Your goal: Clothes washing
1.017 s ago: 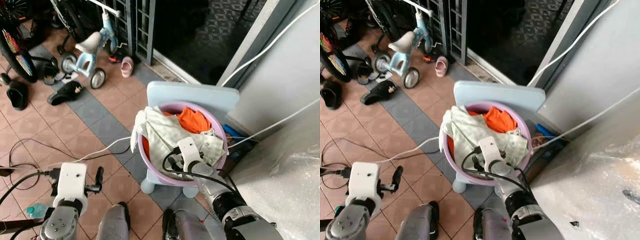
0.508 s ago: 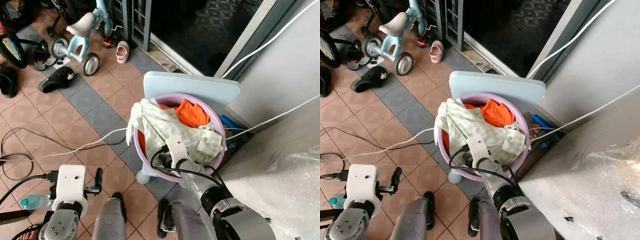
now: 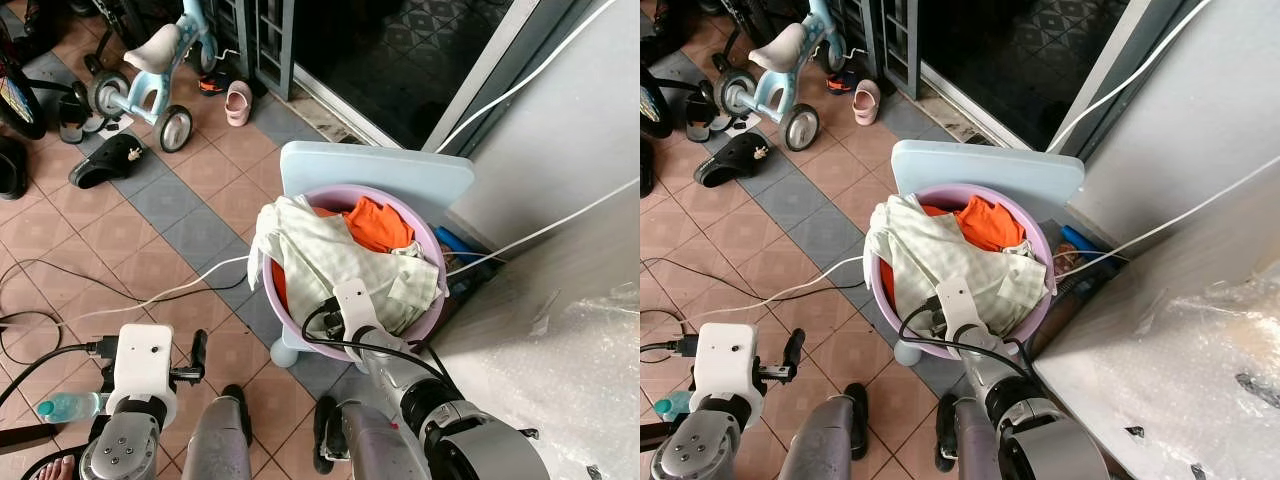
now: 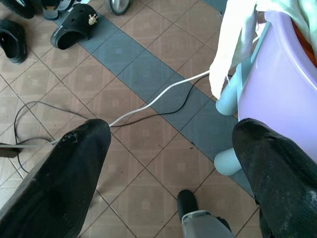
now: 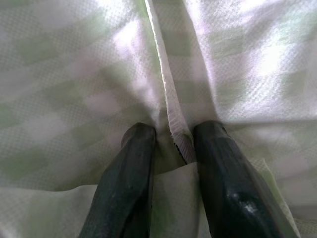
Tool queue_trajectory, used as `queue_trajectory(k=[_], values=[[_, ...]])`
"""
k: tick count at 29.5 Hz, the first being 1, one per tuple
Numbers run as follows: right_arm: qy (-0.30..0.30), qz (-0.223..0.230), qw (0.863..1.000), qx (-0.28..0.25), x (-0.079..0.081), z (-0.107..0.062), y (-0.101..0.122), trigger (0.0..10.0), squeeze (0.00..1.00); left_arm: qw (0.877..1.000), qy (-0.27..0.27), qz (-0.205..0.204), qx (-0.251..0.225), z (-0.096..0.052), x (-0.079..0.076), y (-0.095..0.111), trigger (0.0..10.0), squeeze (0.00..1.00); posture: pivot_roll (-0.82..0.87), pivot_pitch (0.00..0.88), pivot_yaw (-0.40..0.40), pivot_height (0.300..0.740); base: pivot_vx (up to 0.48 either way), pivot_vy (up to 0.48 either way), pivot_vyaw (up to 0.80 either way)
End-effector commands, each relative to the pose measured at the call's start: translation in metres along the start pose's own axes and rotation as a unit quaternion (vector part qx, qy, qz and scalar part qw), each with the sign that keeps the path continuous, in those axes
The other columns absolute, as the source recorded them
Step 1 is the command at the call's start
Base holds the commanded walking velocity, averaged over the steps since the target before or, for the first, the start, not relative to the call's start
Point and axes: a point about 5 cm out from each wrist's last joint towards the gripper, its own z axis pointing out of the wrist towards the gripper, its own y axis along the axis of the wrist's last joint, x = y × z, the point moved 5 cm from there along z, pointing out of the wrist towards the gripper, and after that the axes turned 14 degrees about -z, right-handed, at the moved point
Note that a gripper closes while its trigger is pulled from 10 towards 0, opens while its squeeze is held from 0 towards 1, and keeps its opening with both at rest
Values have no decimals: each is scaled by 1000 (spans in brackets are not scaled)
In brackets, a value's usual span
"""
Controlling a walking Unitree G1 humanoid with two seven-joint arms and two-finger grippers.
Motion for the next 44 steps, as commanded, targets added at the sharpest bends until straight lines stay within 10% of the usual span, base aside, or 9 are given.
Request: queue_trajectory(k=[1, 17, 31, 39, 41, 43, 44], values=[[7, 17, 1000, 22, 6, -1, -15, 0, 0, 1000, 5, 2, 12, -3, 0, -6, 10000, 0, 209, 283, -122, 740, 0, 0, 0], [5, 69, 998, -2, 4, 0, -2, 0, 0, 1000, 3, 5, 7, 3, 0, -4, 10000, 0, 179, 265, -111, 740, 0, 0, 0], [-99, 120, 972, -173, -100, -34, 52, 0, 0, 999, -12, -15, -41, 49, -22, 15, 10000, 0, 66, 77, -93, 740, 0, 0, 0], [-130, 107, 953, -252, -100, -76, 49, 0, 0, 997, -54, -9, -55, 69, -45, 22, 10000, 0, -17, 0, -14, 740, 0, 0, 0], [-141, 106, 949, -261, -94, -88, 47, 2824, 0, 995, -77, -4, -62, 78, -59, 27, 10000, 0, -40, 0, 15, 740, 0, 0, 0], [-151, 111, 948, -259, -92, -92, 46, 10000, 0, 993, -93, 0, -70, 84, -69, 32, 10000, 0, -49, 0, 28, 740, 0, 0, 0], [-153, 112, 947, -259, -92, -91, 47, 10000, 0, 993, -97, 2, -72, 87, -72, 35, 10000, 0, -55, 0, 36, 740, 0, 0, 0]])
